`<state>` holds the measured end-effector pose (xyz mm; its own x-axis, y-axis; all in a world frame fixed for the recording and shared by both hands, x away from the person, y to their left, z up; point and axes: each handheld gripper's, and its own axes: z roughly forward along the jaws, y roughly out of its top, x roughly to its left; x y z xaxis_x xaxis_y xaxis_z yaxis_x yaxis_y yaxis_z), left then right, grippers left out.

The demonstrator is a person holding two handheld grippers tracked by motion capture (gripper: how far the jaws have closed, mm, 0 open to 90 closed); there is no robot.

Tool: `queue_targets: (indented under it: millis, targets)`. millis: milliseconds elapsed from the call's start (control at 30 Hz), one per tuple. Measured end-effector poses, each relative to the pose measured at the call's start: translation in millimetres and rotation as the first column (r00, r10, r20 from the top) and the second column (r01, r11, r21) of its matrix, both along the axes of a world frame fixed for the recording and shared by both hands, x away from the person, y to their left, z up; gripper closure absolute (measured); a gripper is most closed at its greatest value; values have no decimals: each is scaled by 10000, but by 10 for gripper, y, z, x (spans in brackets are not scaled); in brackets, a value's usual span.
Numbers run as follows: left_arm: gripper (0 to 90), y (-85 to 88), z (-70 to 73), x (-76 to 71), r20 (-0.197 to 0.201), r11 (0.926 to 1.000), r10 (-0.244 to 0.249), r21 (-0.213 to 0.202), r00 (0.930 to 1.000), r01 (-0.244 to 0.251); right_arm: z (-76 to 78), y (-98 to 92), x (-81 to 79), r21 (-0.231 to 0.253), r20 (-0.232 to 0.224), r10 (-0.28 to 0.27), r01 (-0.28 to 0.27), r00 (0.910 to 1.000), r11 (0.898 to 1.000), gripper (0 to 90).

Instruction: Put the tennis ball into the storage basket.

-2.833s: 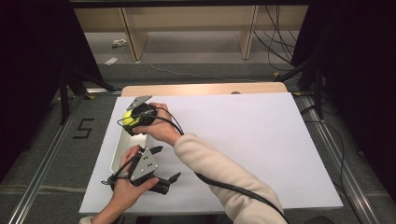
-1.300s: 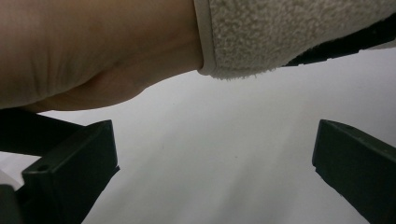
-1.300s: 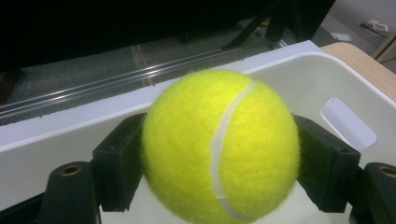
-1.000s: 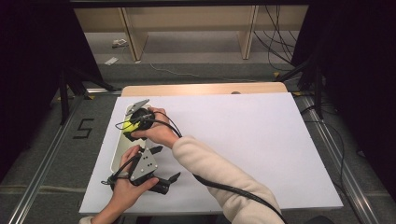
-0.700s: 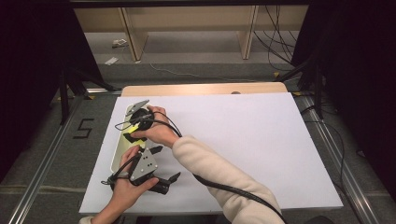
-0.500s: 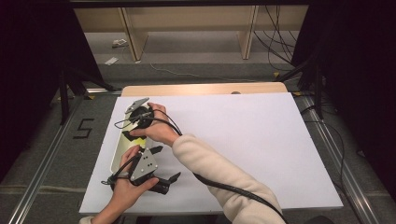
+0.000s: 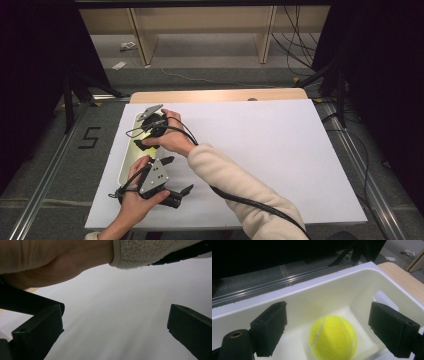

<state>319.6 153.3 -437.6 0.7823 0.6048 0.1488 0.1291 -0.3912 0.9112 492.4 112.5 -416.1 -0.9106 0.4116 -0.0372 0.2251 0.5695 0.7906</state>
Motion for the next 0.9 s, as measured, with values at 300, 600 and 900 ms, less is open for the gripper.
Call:
queue_targets:
  millis: [300,600,900]
  targets:
    - [0,4,2,-1,9,10000,20,-9,10000,-20,94,-91,-17,170,115,-76,74,9999,9998,160]
    - [0,4,1,-2,3,10000,28,-10,10000,-28,116,-208,-27,279,166,-236,232,9996,9993,161]
    - [0,6,0,-2,-8,10000,26,2,10000,-26,121,-366,-42,368,158,-313,307,9994,9989,162]
